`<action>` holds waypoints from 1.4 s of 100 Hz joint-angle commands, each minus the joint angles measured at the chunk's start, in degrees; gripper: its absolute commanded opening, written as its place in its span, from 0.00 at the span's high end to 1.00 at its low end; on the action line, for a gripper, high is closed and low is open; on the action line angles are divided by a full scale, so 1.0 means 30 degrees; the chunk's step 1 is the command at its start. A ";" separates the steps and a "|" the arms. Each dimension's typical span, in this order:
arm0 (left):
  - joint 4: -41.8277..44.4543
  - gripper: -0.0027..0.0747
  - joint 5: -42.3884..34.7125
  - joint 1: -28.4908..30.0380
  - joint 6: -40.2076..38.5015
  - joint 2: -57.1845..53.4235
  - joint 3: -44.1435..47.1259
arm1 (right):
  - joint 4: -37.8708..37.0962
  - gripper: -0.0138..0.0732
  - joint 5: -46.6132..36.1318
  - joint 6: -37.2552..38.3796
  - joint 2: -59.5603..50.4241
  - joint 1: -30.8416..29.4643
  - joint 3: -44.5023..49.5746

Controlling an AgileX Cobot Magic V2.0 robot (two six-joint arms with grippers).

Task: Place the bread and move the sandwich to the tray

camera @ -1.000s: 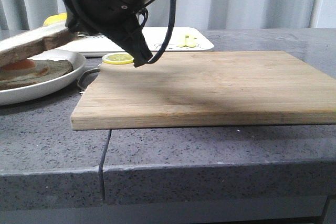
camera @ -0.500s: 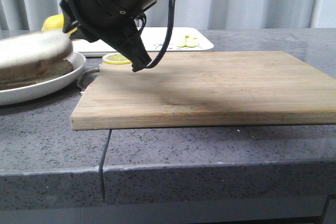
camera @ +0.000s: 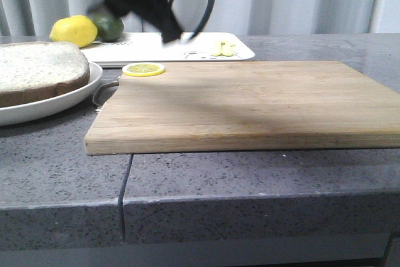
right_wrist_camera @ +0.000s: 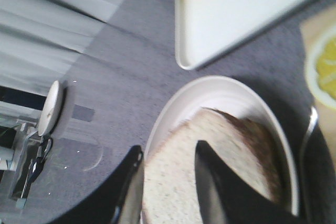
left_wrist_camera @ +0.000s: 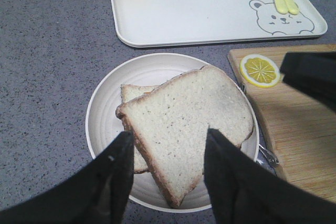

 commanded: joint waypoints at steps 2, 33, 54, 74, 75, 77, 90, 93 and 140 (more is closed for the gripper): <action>-0.0507 0.58 -0.0995 0.0018 0.0001 -0.0003 -0.0659 | -0.3415 0.53 -0.1281 -0.1267 -0.2501 -0.0282 -0.0744; -0.0507 0.58 -0.1033 0.0018 0.0001 -0.0003 -0.0659 | -0.9923 0.53 0.3893 -0.6954 -0.7607 -0.2829 -0.0719; -0.0507 0.58 -0.1074 0.0018 0.0001 -0.0003 -0.0659 | -1.2560 0.53 0.6380 -0.8551 -1.0650 -0.5433 0.0401; -0.0507 0.58 -0.1243 0.0018 0.0001 -0.0003 -0.0659 | -1.3476 0.53 0.6373 -0.8567 -1.3920 -0.8856 0.3634; -0.0507 0.58 -0.1281 0.0018 0.0001 -0.0003 -0.0659 | -1.3477 0.53 0.6373 -0.8567 -1.4169 -0.9076 0.3771; -0.0507 0.58 -0.1295 0.0018 -0.0034 -0.0003 -0.0659 | -1.3519 0.53 0.6373 -0.8583 -1.4426 -0.9286 0.4190; -0.0507 0.58 -0.1465 0.0018 -0.0064 -0.0003 -0.0659 | -1.3969 0.53 0.6357 -0.8607 -1.6939 -1.0678 0.7084; -0.0507 0.58 -0.1465 0.0018 -0.0064 -0.0003 -0.0659 | -1.4041 0.53 0.6357 -0.8607 -1.7274 -1.0798 0.7532; 0.1429 0.58 -0.2046 0.0018 -0.2456 0.0773 -0.0659 | -1.4051 0.53 0.4569 -0.8607 -2.2275 -1.1161 1.2923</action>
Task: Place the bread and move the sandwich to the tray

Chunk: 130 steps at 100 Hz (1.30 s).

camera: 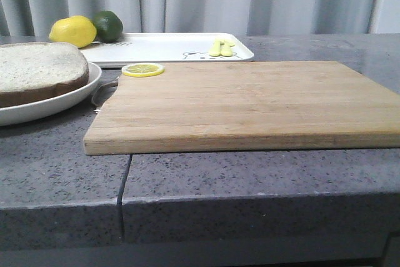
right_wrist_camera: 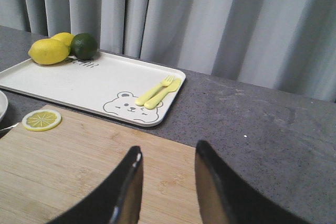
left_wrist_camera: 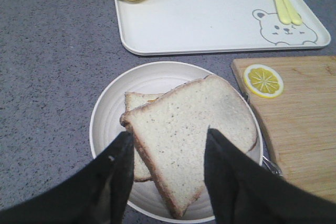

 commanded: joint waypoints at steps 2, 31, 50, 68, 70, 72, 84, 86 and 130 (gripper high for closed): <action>0.1305 0.58 -0.1431 0.0018 -0.2012 0.0597 -0.0659 | -0.0155 0.53 -0.1919 -0.0155 -0.0097 -0.0140 -0.0449; 0.2370 0.58 -0.1586 0.0018 -0.2894 0.3666 -0.0659 | -0.0155 0.53 -0.1941 -0.0155 -0.0097 -0.0140 -0.0449; 0.2370 0.58 -0.1550 0.0018 -0.2972 0.5690 -0.0659 | -0.0155 0.53 -0.1919 -0.0155 -0.0097 -0.0140 -0.0449; 0.2370 0.58 -0.1714 0.0018 -0.2977 0.6420 -0.0659 | -0.0155 0.53 -0.1901 -0.0155 -0.0097 -0.0140 -0.0449; 0.2370 0.58 -0.1755 0.0018 -0.3011 0.6466 -0.0659 | -0.0155 0.53 -0.1901 -0.0155 -0.0097 -0.0140 -0.0449; 0.2370 0.58 -0.1791 0.0018 -0.3011 0.6547 -0.0659 | -0.0155 0.53 -0.1901 -0.0155 -0.0097 -0.0140 -0.0449; 0.2370 0.58 -0.1825 0.0345 -0.3144 0.6761 -0.0659 | -0.0155 0.53 -0.1901 -0.0155 -0.0097 -0.0140 -0.0449; 0.2370 0.58 -0.1825 0.0426 -0.3184 0.6798 -0.0659 | -0.0155 0.53 -0.1901 -0.0155 -0.0097 -0.0140 -0.0449; 0.2370 0.58 -0.1953 0.1489 -0.3184 0.6960 -0.0659 | -0.0155 0.53 -0.1982 -0.0155 -0.0097 -0.0140 -0.0449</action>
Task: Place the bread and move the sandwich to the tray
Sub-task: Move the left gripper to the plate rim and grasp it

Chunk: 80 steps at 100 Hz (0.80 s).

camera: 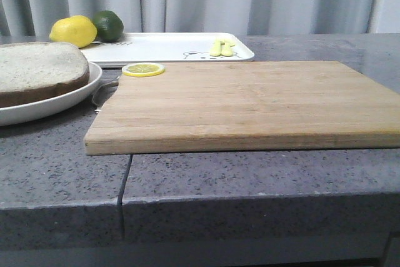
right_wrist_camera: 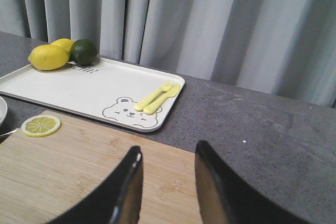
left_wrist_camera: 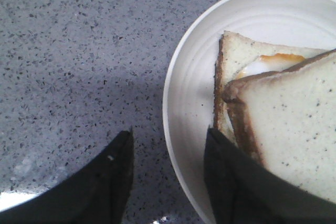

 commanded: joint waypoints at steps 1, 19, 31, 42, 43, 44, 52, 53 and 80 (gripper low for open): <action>-0.0185 0.58 -0.0998 0.0076 -0.0232 -0.0295 -0.0646 | -0.0155 0.53 -0.1708 -0.0155 -0.0018 -0.0140 -0.0476; -0.0185 0.58 -0.1030 0.0076 -0.0232 0.0209 -0.0646 | -0.0155 0.53 -0.1708 -0.0155 -0.0018 -0.0140 -0.0476; -0.0185 0.58 -0.1030 0.0076 -0.0232 0.0942 -0.0646 | -0.0155 0.53 -0.1690 -0.0155 -0.0018 -0.0140 -0.0476; -0.0185 0.58 -0.1030 0.0076 -0.0232 0.1478 -0.0646 | -0.0155 0.53 -0.1690 -0.0155 -0.0018 -0.0140 -0.0476; -0.0185 0.58 -0.1036 0.0076 -0.0232 0.1530 -0.0646 | -0.0155 0.53 -0.1690 -0.0155 -0.0018 -0.0140 -0.0476; -0.0185 0.58 -0.1073 0.0076 -0.0232 0.1551 -0.0646 | -0.0155 0.53 -0.1690 -0.0155 -0.0018 -0.0140 -0.0476; -0.0222 0.58 -0.1202 0.0076 -0.0232 0.1748 -0.0646 | -0.0155 0.53 -0.1690 -0.0155 -0.0018 -0.0140 -0.0476; -0.0222 0.58 -0.1202 0.0076 -0.0232 0.1738 -0.0646 | -0.0155 0.53 -0.1690 -0.0155 -0.0018 -0.0140 -0.0476; -0.0253 0.58 -0.1597 0.0076 -0.0232 0.1970 -0.0646 | -0.0155 0.53 -0.1690 -0.0155 -0.0018 -0.0140 -0.0476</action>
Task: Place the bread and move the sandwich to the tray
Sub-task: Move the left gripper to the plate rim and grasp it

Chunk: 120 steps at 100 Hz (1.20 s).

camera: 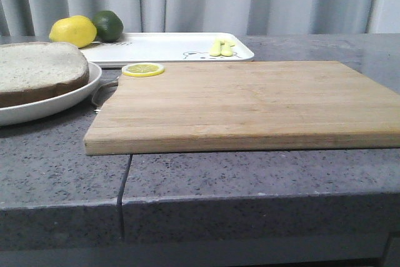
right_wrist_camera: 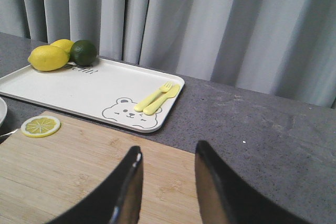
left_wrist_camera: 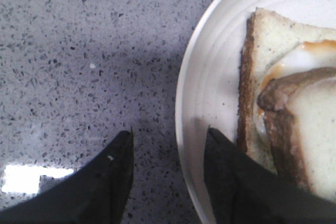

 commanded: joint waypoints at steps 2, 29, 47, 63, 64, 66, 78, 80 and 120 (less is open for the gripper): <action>-0.0253 0.58 -0.0947 0.0076 -0.0232 -0.0399 -0.0616 | -0.0155 0.53 -0.1657 -0.0155 -0.0018 -0.0140 -0.0476; -0.0253 0.58 -0.1018 0.0076 -0.0232 -0.0399 -0.0616 | -0.0155 0.53 -0.1657 -0.0155 -0.0018 -0.0140 -0.0476; -0.0253 0.58 -0.1018 0.0076 -0.0232 -0.0399 -0.0616 | -0.0122 0.53 -0.1657 -0.0155 -0.0018 -0.0140 -0.0476; -0.0253 0.58 -0.1027 0.0076 -0.0232 -0.0399 -0.0616 | -0.0104 0.53 -0.1657 -0.0155 -0.0018 -0.0140 -0.0476; -0.0253 0.58 -0.1027 0.0076 -0.0232 -0.0399 -0.0616 | -0.0104 0.53 -0.1657 -0.0155 -0.0018 -0.0140 -0.0476; -0.0253 0.58 -0.1027 0.0076 -0.0232 -0.0399 -0.0616 | -0.0104 0.53 -0.1657 -0.0155 -0.0018 -0.0140 -0.0476; -0.0253 0.58 -0.1059 0.0076 -0.0232 -0.0399 -0.0616 | 0.0140 0.53 -0.1657 -0.0155 -0.0018 -0.0140 -0.0476; -0.0253 0.58 -0.1059 0.0076 -0.0232 -0.0399 -0.0616 | 0.0140 0.53 -0.1657 -0.0155 -0.0018 -0.0140 -0.0476; -0.0407 0.58 -0.0925 0.0076 -0.0232 -0.0399 -0.0616 | 0.0182 0.53 -0.1657 -0.0155 -0.0018 -0.0140 -0.0476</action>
